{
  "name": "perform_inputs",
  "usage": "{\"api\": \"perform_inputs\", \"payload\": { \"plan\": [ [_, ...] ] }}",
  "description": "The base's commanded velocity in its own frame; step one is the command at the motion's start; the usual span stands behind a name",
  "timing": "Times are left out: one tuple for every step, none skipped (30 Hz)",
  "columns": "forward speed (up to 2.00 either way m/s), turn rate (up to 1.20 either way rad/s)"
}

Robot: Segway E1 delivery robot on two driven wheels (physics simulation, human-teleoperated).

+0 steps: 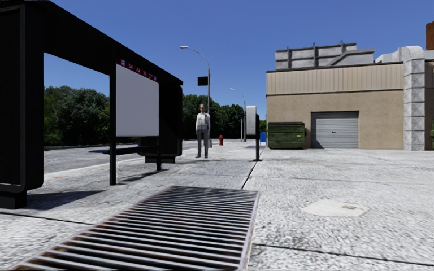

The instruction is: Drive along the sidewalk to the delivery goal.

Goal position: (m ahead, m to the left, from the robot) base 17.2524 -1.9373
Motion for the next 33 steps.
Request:
{"api": "perform_inputs", "payload": {
  "plan": [
    [2.0, 0.0],
    [2.0, 0.0],
    [2.0, 0.0],
    [2.0, 0.0],
    [2.0, 0.0],
    [2.0, 0.0],
    [2.0, 0.0],
    [2.0, 0.0],
    [2.0, 0.0],
    [2.0, 0.0],
    [2.0, 0.0],
    [2.0, 0.0],
    [2.0, 0.0],
    [2.0, 0.0],
    [2.0, 0.0],
    [2.0, 0.0],
    [2.0, 0.0],
    [2.0, 0.0],
    [2.0, 0.0],
    [2.0, 0.0],
    [2.0, 0.0],
    [2.0, 0.0],
    [2.0, 0.0],
    [2.0, 0.0],
    [2.0, 0.0],
    [2.0, 0.0],
    [2.0, 0.0],
    [2.0, 0.0],
    [2.0, 0.0],
    [2.0, 0.0],
    [2.0, 0.0],
    [2.0, 0.0],
    [2.0, 0.0]
  ]
}}
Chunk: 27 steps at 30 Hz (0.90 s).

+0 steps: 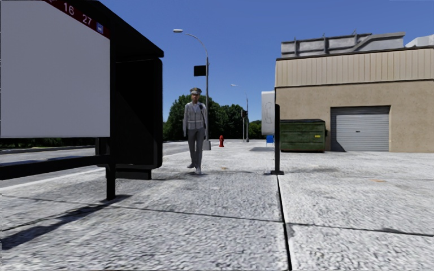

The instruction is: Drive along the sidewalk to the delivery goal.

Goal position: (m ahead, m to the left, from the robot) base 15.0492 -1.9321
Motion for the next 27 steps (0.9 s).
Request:
{"api": "perform_inputs", "payload": {
  "plan": [
    [2.0, 0.0],
    [2.0, 0.0],
    [2.0, 0.0],
    [2.0, 0.0],
    [2.0, 0.0],
    [2.0, 0.0],
    [2.0, 0.0],
    [1.59, 0.0],
    [1.16, 0.0],
    [0.92, -0.26],
    [0.81, -0.49],
    [0.81, -0.49],
    [0.72, -0.61],
    [0.66, -0.63],
    [0.63, -0.64],
    [0.63, -0.64],
    [0.62, -0.64],
    [0.61, -0.64],
    [0.61, -0.64],
    [0.62, -0.64],
    [0.62, -0.64],
    [0.66, -0.64],
    [0.76, -0.64],
    [0.8, -0.64],
    [0.8, -0.64],
    [0.81, -0.64],
    [0.89, -0.63]
  ]
}}
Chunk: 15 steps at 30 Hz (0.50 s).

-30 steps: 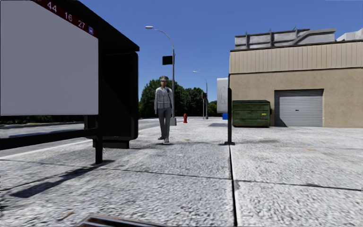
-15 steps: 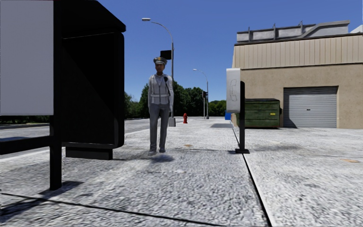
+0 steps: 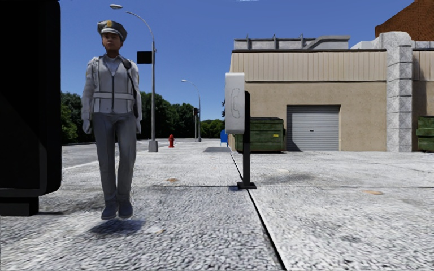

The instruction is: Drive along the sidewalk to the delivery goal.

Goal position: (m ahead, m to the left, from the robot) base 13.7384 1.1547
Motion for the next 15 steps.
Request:
{"api": "perform_inputs", "payload": {
  "plan": [
    [1.27, -0.42],
    [2.0, 0.0],
    [2.0, 0.0],
    [2.0, 0.0],
    [2.0, 0.0],
    [2.0, 0.0],
    [2.0, 0.0],
    [2.0, 0.0],
    [2.0, 0.0],
    [2.0, 0.0],
    [2.0, 0.0],
    [2.0, 0.0],
    [2.0, 0.0],
    [2.0, 0.0],
    [2.0, 0.0]
  ]
}}
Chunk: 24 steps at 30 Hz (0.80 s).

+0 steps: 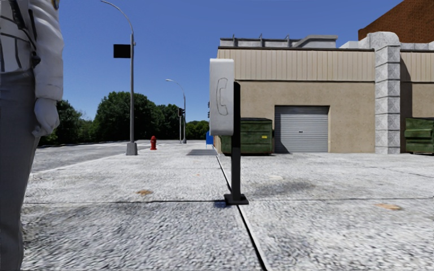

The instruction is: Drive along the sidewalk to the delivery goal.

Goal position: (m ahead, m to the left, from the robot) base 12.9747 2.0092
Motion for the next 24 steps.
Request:
{"api": "perform_inputs", "payload": {
  "plan": [
    [2.0, 0.0],
    [2.0, 0.0],
    [2.0, 0.0],
    [2.0, 0.08],
    [2.0, 0.08],
    [1.97, 0.28],
    [1.7, 0.43],
    [1.46, 0.58],
    [1.23, 0.89],
    [1.23, 0.89],
    [1.23, 0.89],
    [1.23, 0.9],
    [1.23, 0.9],
    [1.23, 0.9],
    [1.23, 0.9],
    [1.23, 0.9],
    [1.23, 0.9],
    [1.23, 0.9],
    [1.23, 0.9],
    [1.23, 0.9],
    [1.23, 0.9],
    [1.23, 0.9],
    [1.23, 0.9],
    [1.23, 0.9]
  ]
}}
